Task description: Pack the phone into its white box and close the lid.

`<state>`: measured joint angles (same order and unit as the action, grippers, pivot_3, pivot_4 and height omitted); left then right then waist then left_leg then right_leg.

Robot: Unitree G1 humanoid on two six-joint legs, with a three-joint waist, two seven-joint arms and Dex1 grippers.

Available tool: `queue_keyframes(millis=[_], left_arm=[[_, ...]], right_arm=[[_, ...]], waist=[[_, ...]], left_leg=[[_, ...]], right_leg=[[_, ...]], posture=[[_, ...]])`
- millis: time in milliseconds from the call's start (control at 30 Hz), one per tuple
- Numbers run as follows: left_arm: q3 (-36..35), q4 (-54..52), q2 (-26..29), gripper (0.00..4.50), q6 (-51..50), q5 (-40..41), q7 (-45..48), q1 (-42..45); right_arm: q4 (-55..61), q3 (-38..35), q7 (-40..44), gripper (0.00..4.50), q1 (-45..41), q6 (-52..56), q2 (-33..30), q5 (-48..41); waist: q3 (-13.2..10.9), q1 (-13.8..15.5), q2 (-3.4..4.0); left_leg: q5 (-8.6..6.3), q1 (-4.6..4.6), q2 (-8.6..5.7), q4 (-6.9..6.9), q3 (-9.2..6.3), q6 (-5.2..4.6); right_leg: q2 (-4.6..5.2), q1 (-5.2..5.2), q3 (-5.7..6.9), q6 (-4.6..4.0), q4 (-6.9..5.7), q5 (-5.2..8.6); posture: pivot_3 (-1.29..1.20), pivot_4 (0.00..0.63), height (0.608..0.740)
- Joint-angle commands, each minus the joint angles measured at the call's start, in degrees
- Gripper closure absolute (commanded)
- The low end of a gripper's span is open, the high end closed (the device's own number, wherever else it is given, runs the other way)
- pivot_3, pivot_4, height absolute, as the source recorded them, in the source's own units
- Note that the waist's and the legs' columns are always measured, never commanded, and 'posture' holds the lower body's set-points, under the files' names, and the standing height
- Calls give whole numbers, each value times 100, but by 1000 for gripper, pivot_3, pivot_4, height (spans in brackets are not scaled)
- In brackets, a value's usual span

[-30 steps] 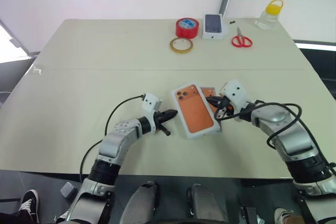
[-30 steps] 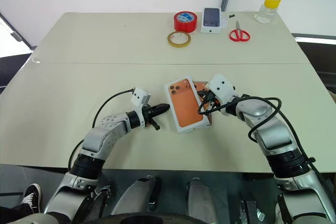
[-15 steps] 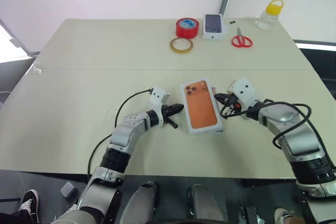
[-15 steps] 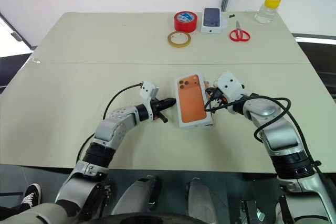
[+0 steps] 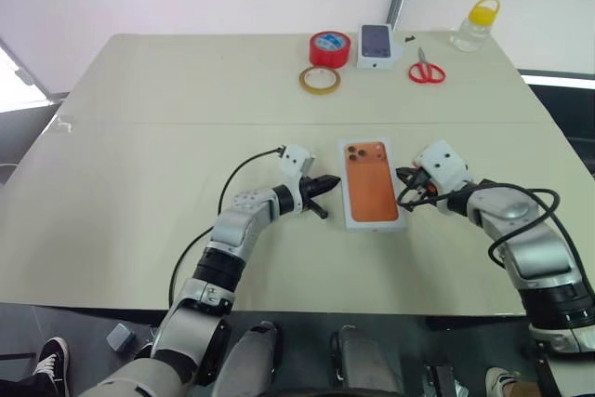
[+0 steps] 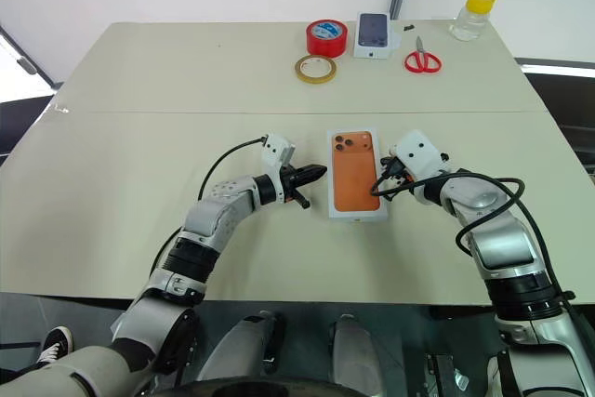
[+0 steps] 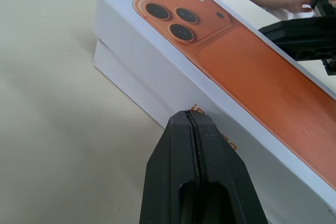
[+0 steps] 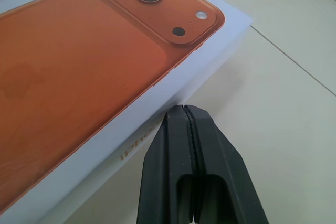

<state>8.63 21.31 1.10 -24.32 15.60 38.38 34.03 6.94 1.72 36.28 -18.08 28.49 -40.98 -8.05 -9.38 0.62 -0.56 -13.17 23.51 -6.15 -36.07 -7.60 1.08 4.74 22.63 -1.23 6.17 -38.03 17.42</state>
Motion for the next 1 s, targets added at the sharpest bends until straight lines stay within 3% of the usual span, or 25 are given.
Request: queue_keyframes(millis=[33,1000], left_arm=[[97,-123,-126,4500,60,36,142,70],[-86,291,-301,4500,485,-252,-229,284]], right_arm=[[131,43,49,4480,-25,-64,92,30],[-585,293,-157,4480,-715,185,563,577]], waist=[[0,1,0],[0,-9,1]], left_leg=[[0,0,0,-1,0,-1],[12,0,0,-1,1,20]], right_leg=[[0,0,0,0,0,0],[-2,3,-1,0,-6,0]], posture=[[0,150,740],[0,150,740]])
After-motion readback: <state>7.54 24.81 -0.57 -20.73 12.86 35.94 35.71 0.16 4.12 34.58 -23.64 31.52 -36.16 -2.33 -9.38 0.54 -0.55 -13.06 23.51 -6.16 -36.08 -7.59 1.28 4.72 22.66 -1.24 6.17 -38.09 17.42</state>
